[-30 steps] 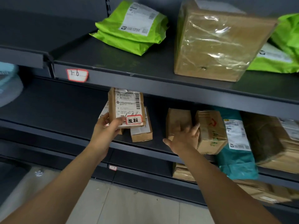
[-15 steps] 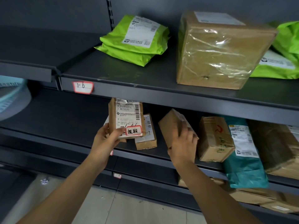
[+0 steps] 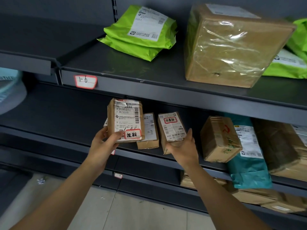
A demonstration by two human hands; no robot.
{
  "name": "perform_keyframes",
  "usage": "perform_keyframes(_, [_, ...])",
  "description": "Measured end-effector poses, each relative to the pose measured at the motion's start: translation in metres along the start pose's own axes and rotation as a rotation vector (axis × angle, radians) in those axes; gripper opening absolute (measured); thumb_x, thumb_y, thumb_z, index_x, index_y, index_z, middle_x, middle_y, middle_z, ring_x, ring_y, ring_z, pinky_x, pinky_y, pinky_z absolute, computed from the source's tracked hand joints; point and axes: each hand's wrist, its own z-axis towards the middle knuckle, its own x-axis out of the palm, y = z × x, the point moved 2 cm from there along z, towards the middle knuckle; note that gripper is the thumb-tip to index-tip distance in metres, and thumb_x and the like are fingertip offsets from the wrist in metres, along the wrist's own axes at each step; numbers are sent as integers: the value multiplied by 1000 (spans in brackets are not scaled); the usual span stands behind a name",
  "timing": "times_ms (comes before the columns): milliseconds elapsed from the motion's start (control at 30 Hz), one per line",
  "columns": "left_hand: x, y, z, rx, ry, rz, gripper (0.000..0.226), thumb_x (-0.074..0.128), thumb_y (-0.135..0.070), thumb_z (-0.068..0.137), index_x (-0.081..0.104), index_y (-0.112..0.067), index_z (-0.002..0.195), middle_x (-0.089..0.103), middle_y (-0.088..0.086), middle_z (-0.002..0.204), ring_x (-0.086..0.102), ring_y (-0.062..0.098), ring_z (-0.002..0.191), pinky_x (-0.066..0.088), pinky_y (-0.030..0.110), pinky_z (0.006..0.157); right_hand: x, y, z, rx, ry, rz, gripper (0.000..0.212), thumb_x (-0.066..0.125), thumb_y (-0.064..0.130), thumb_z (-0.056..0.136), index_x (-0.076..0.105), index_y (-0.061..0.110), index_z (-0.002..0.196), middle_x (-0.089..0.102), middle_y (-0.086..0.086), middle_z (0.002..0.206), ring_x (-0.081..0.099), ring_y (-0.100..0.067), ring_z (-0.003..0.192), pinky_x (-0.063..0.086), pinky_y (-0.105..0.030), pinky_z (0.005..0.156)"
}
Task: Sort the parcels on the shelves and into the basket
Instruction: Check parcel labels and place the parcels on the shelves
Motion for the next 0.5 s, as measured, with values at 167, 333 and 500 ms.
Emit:
perform_keyframes(167, [-5,3,0,-8,1,10,52,69,-27,82,49,-20,130,67,-3,115,63,14,107,44,38,101,6,2,-5,-2,-94,14,99,77,45,62,27,10,140,41,-10,132,50,-28,116,49,-43,91])
perform_keyframes(333, [-7,2,-3,-4,13,5,58,71,-31,79,48,-20,131,67,-2,115,63,13,107,45,36,100,1,-8,-14,-49,-98,45,90,80,38,61,34,11,134,43,-7,125,51,-23,110,49,-35,85])
perform_keyframes(500, [-6,4,-6,-28,32,9,56,70,-29,79,49,-21,130,66,-3,116,62,13,108,44,36,101,-9,-21,-32,-127,-100,102,92,81,47,52,41,18,130,50,-1,122,55,-15,108,55,-36,85])
